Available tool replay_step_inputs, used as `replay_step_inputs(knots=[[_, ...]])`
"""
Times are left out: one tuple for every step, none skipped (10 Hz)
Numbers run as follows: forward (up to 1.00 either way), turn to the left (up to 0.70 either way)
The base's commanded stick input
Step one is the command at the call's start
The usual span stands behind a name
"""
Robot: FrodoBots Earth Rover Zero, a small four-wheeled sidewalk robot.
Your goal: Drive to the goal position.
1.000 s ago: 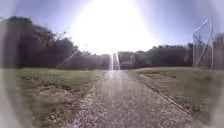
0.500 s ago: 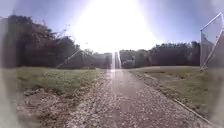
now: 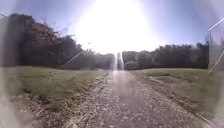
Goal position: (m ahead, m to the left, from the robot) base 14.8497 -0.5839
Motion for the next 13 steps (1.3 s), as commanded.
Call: replay_step_inputs(knots=[[1.0, 0.0], [1.0, 0.0], [1.0, 0.0], [1.0, 0.0], [1.0, 0.0], [1.0, 0.0], [1.0, 0.0], [1.0, 0.0], [1.0, 0.0], [1.0, 0.0], [1.0, 0.0], [1.0, -0.01], [1.0, -0.04]])
